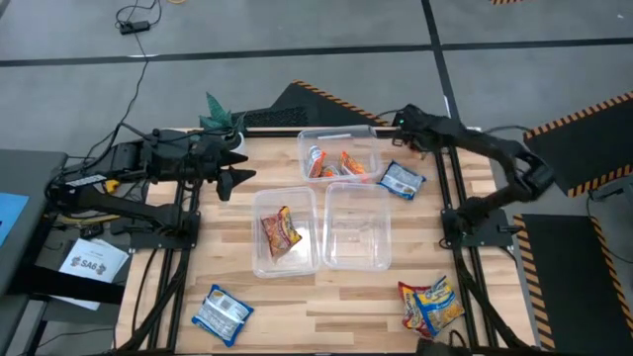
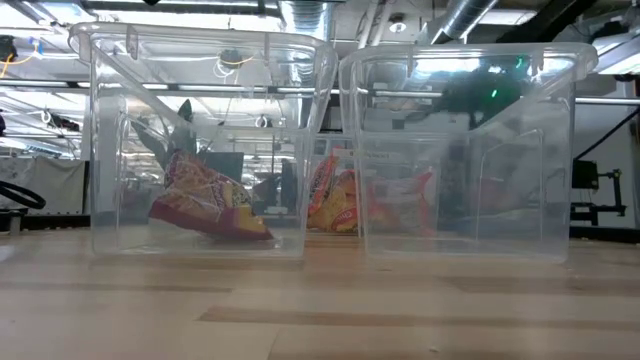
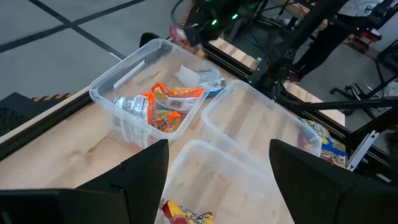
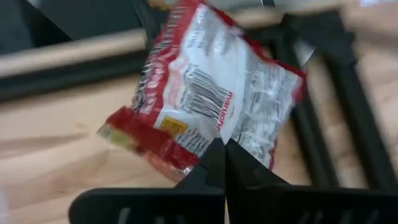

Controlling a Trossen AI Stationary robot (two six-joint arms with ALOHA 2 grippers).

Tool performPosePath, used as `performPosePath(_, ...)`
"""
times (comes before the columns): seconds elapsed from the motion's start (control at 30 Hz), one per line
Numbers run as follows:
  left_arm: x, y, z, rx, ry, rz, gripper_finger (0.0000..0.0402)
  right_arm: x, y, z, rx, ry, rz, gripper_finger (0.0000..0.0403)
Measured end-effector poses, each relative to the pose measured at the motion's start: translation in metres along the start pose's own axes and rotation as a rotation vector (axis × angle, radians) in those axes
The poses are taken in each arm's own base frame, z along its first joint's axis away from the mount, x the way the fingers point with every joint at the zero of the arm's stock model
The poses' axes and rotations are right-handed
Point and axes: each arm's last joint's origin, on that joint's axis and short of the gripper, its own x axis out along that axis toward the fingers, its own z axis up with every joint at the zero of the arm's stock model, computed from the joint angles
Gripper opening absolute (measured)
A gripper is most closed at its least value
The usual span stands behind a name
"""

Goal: Sort Maruchan noodles
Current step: Put the top red noodle pack into the bottom left transparent bin

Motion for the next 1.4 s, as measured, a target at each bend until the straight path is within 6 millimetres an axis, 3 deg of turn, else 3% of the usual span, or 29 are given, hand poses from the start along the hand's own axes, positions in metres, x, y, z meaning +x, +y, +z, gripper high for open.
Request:
performPosePath(0.27, 0.000, 0.000, 0.000, 0.000, 0.004, -0.008, 0.0263, -0.079, -0.021, 0.010, 0.082, -0.198, 0.252, 0.0005)
performPosePath(0.47, 0.000, 0.000, 0.000, 0.000, 0.004, -0.008, 0.0263, -0.119, -0.028, 0.003, 0.078, -0.267, 0.413, 0.0005)
performPosePath(0.73, 0.000, 0.000, 0.000, 0.000, 0.004, -0.008, 0.0263, -0.159, -0.012, -0.007, 0.030, -0.311, 0.654, 0.0005)
performPosePath(0.93, 0.000, 0.000, 0.000, 0.000, 0.004, -0.008, 0.0263, -0.195, 0.007, -0.015, -0.006, -0.362, 0.997, 0.0005)
performPosePath(1.2, 0.000, 0.000, 0.000, -0.001, 0.004, -0.008, 0.0263, -0.232, 0.015, -0.044, -0.115, -0.367, 1.266, 0.0005)
performPosePath(1.4, 0.000, 0.000, 0.000, -0.013, -0.005, 0.008, 0.0263, -0.249, 0.048, -0.091, -0.344, -0.230, 1.513, 0.0005)
